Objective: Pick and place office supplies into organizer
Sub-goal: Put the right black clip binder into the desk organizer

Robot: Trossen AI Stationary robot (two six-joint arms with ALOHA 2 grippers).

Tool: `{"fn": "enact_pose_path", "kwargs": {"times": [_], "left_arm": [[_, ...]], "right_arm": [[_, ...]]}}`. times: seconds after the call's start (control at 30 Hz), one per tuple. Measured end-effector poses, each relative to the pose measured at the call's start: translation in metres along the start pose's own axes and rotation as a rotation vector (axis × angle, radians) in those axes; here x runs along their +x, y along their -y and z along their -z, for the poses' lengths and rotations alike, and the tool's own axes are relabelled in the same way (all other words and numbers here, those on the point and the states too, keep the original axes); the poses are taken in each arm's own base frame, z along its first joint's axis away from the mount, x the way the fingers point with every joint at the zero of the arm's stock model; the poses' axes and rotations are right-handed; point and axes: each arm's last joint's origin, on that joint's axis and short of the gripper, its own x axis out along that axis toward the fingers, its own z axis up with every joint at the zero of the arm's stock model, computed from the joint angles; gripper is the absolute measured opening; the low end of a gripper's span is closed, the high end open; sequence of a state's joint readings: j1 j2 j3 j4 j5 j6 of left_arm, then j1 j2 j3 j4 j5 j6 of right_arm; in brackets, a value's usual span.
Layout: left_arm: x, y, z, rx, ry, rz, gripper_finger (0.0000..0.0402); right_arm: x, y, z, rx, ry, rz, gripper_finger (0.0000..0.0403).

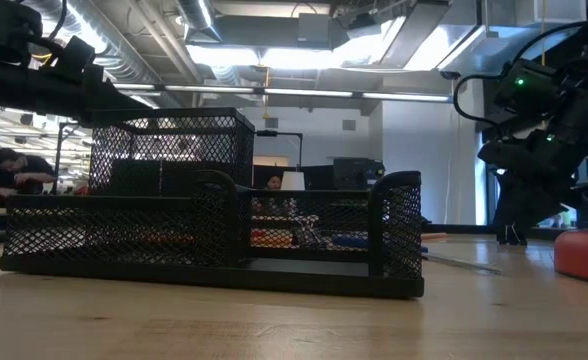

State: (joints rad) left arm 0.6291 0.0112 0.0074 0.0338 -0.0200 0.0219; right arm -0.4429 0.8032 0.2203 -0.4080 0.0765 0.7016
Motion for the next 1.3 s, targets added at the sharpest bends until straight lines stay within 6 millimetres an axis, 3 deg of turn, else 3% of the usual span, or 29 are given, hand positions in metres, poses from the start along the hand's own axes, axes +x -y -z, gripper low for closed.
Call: {"fn": "enact_pose_path", "kwargs": {"times": [0.57, 1.0, 1.3], "left_arm": [[0.0, 0.0, -0.0001, 0.0, 0.0, 0.0, 0.0082], [0.0, 0.0, -0.0001, 0.0, 0.0, 0.0, 0.0082], [0.0, 0.0, -0.0002, 0.0, 0.001, -0.001, 0.0082]], "right_arm": [[0.0, 0.0, 0.0, -0.003, 0.0, 0.001, 0.0081], [-0.0004, -0.001, -0.0012, -0.007, 0.011, -0.008, 0.0011], [-0.0004, -0.0059, -0.0076, -0.066, 0.085, -0.053, 0.0006]]}}
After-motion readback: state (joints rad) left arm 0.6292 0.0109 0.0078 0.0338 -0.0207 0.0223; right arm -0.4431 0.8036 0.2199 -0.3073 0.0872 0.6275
